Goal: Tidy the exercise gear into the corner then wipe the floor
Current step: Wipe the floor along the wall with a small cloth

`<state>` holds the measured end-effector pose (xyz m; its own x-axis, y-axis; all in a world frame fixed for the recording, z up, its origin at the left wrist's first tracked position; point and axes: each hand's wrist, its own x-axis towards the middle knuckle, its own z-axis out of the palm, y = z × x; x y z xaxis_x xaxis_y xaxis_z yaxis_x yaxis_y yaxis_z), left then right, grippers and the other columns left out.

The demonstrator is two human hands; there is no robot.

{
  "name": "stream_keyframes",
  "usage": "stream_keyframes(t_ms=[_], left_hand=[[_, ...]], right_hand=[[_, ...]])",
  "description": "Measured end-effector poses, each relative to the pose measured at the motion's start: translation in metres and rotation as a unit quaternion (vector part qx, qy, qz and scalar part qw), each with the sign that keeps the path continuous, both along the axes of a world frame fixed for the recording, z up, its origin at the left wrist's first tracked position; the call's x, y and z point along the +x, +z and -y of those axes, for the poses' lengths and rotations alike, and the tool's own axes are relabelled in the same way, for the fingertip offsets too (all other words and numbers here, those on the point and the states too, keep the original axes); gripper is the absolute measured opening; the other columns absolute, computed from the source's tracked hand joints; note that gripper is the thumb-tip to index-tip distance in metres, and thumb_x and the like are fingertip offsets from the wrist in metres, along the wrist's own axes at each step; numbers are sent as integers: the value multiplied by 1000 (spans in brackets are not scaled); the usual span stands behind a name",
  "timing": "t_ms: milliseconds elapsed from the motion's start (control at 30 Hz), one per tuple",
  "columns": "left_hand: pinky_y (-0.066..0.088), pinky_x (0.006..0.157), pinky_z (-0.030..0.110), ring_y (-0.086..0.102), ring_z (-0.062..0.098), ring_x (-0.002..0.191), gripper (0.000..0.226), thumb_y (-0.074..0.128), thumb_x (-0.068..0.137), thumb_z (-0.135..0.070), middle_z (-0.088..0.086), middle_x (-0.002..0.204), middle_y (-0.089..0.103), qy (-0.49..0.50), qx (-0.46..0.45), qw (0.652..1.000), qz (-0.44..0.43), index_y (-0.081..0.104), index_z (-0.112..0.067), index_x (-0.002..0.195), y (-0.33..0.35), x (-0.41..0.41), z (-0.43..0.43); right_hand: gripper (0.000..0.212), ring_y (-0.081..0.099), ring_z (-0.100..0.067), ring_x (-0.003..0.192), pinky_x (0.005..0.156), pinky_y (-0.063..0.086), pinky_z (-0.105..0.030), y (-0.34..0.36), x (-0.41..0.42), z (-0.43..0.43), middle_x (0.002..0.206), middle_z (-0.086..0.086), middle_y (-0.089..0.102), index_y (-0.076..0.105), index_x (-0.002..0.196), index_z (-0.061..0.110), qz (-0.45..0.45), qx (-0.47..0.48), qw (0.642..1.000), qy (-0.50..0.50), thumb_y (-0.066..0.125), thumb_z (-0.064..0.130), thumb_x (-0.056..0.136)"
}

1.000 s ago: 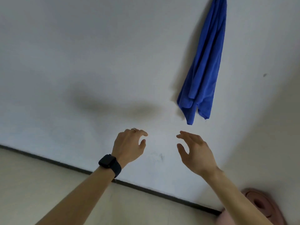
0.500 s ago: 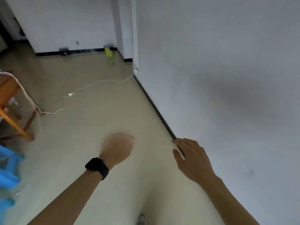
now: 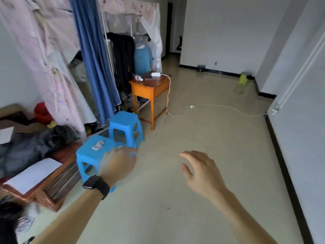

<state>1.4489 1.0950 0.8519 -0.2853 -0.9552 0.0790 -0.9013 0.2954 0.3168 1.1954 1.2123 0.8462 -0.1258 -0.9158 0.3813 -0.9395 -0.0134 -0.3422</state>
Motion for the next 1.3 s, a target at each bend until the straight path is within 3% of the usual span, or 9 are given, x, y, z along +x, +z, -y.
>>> stream_keyframes(t_ms=[367, 667, 867, 1000, 1067, 1167, 1300], left_hand=[[43, 98, 35, 57, 19, 120, 33, 50, 94, -38, -9, 129, 63, 84, 24, 995, 38, 62, -43, 125, -27, 212, 172], [45, 96, 36, 59, 17, 112, 35, 44, 94, -38, -10, 119, 66, 130, 100, 985, 45, 62, -44, 123, -111, 275, 300], [48, 93, 37, 61, 17, 110, 36, 42, 92, -39, -12, 115, 67, 180, 166, 969, 35, 62, -44, 121, -164, 287, 407], [45, 102, 38, 55, 16, 122, 36, 45, 92, -40, -12, 130, 62, 195, 222, 955, 31, 60, -43, 125, -196, 290, 472], [41, 105, 37, 52, 16, 126, 35, 46, 94, -41, -11, 135, 59, 188, 246, 949, 50, 59, -41, 126, -214, 295, 498], [38, 108, 37, 46, 16, 132, 37, 45, 96, -42, -9, 141, 53, 166, 295, 938, 75, 55, -39, 131, -257, 309, 542], [32, 111, 37, 38, 16, 140, 45, 47, 96, -43, -9, 153, 40, 110, 346, 926, 103, 46, -38, 141, -331, 329, 600]], right_hand=[[45, 62, -19, 113, 90, 53, -37, -21, 188, 219, 118, 12, 69, 68, 119, 29, 10, 27, 995, 95, 41, 46, 88], [48, 59, -16, 118, 94, 49, -36, -94, 233, 371, 121, 15, 67, 66, 121, 29, 10, 133, 981, 143, 38, 49, 88], [41, 67, -20, 103, 82, 57, -37, -163, 251, 505, 111, 11, 71, 68, 115, 27, 20, 202, 961, 190, 45, 46, 87], [33, 69, -20, 99, 76, 60, -38, -211, 273, 578, 106, 11, 72, 69, 112, 27, 20, 249, 948, 198, 55, 39, 84], [33, 68, -22, 107, 85, 59, -38, -239, 289, 606, 113, 6, 72, 70, 115, 23, 25, 285, 934, 213, 61, 33, 86], [42, 49, -19, 132, 109, 42, -33, -294, 316, 652, 141, 4, 56, 57, 136, 24, 36, 367, 904, 217, 52, 37, 97], [53, 34, -20, 144, 116, 32, -35, -366, 354, 702, 159, 0, 36, 39, 150, 21, 20, 464, 866, 185, 42, 43, 101]])
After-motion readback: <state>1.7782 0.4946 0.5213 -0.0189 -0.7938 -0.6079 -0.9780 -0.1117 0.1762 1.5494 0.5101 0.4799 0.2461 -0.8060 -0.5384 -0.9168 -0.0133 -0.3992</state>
